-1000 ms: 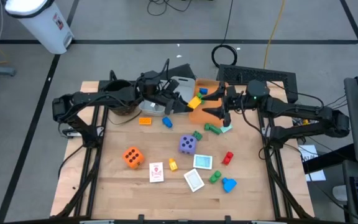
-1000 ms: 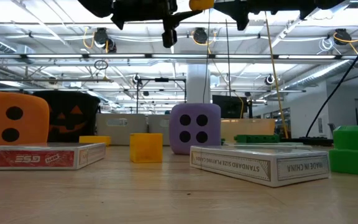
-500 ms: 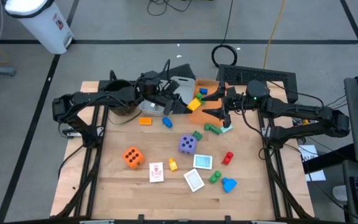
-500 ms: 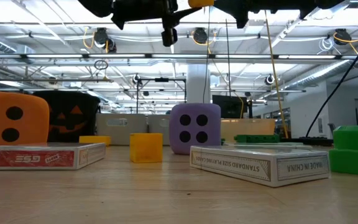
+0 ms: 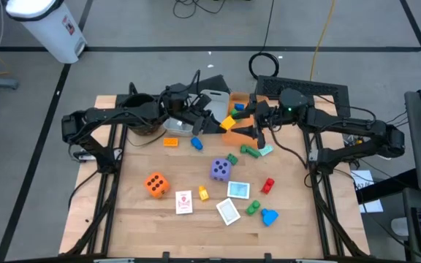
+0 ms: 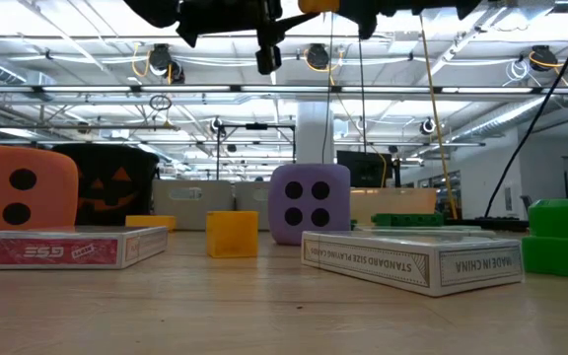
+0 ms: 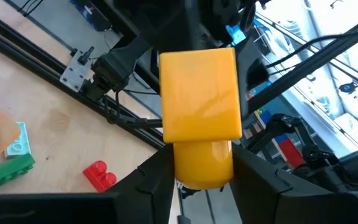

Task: Pick & Place Toys
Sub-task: Put the middle yellow game piece into the orange bin

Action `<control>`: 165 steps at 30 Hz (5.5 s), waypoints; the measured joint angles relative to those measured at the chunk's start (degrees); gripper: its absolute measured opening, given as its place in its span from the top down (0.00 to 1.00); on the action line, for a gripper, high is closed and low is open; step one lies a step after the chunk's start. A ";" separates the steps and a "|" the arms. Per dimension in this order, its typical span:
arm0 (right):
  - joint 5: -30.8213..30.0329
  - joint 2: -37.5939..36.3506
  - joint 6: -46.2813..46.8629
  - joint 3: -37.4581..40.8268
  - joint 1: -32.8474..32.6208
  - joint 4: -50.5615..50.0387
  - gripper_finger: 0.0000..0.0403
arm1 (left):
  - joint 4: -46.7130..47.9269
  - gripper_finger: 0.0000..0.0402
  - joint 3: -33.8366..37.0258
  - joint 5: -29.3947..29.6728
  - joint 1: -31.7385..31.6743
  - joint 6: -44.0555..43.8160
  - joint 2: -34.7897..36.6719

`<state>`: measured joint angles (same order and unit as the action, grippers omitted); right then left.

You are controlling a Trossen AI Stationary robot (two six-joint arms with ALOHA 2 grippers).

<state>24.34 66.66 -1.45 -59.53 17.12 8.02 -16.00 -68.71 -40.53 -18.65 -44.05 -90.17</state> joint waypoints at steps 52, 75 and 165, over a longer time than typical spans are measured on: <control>-2.13 -5.96 3.85 0.20 3.60 -2.95 0.96 | -5.30 0.50 -0.02 -3.59 -4.76 -1.27 -0.02; -10.84 -3.04 5.32 0.15 10.39 -15.15 0.96 | -5.33 0.62 -0.02 -0.27 -16.14 3.90 8.79; -15.28 43.23 -10.83 -25.27 28.55 -51.11 0.93 | -1.69 0.67 -0.02 3.69 -14.17 9.51 13.05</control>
<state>9.06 109.89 -12.28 -84.79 45.67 -43.09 -17.69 -68.73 -36.84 -32.82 -34.54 -77.12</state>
